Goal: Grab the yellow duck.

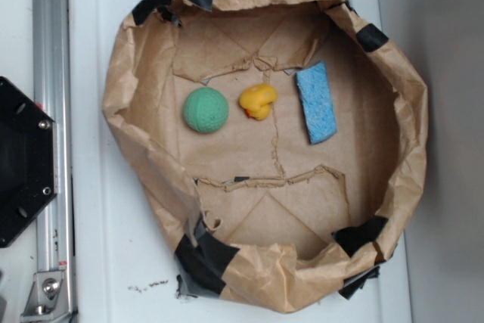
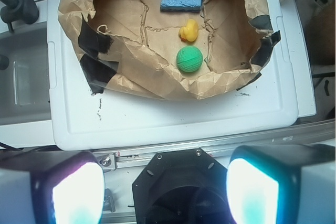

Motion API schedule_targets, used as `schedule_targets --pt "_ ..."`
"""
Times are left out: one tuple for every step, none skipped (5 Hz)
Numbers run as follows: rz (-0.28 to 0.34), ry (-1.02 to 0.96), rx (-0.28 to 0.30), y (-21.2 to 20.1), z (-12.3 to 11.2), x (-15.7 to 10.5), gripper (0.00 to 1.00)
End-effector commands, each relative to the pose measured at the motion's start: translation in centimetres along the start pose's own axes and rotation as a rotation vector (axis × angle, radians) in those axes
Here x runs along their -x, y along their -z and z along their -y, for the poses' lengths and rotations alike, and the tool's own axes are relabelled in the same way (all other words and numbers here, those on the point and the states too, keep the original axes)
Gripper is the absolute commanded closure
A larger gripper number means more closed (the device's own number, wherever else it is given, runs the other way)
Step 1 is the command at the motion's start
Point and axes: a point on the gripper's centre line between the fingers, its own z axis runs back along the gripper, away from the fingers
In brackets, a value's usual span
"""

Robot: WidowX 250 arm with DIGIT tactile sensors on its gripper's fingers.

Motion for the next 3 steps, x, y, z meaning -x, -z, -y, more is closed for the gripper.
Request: schedule_targets --pt "0.0 0.0 0.0 0.0 0.0 0.0 0.0" --pt "0.072 -0.019 0.046 1.8 -2.4 -4.7 0.0" --pt "0.063 -0.033 0.061 4.2 -3.7 -8.7 0.0"
